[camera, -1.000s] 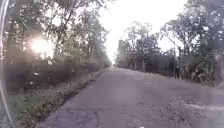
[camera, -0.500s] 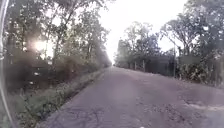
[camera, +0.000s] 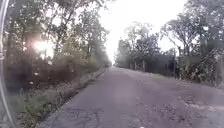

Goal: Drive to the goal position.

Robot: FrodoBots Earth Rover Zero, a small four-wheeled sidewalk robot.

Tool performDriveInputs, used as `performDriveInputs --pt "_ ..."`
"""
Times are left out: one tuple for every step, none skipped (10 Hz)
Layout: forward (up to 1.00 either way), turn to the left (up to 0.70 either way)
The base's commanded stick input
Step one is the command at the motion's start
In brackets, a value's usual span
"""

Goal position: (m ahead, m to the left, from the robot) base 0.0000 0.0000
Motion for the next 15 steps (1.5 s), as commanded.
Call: performDriveInputs --pt "0.1 0.01" --pt "0.1 0.01" --pt "0.1 0.01" --pt "0.1 0.01" --pt "0.1 0.01" --pt "0.1 0.01" --pt "0.1 0.01" --pt "0.1 0.01" --pt "0.1 0.01" --pt "0.1 0.01" --pt "0.1 0.01" --pt "0.1 0.01" --pt "0.1 0.01" --pt "0.1 0.01" --pt "0.1 0.01"
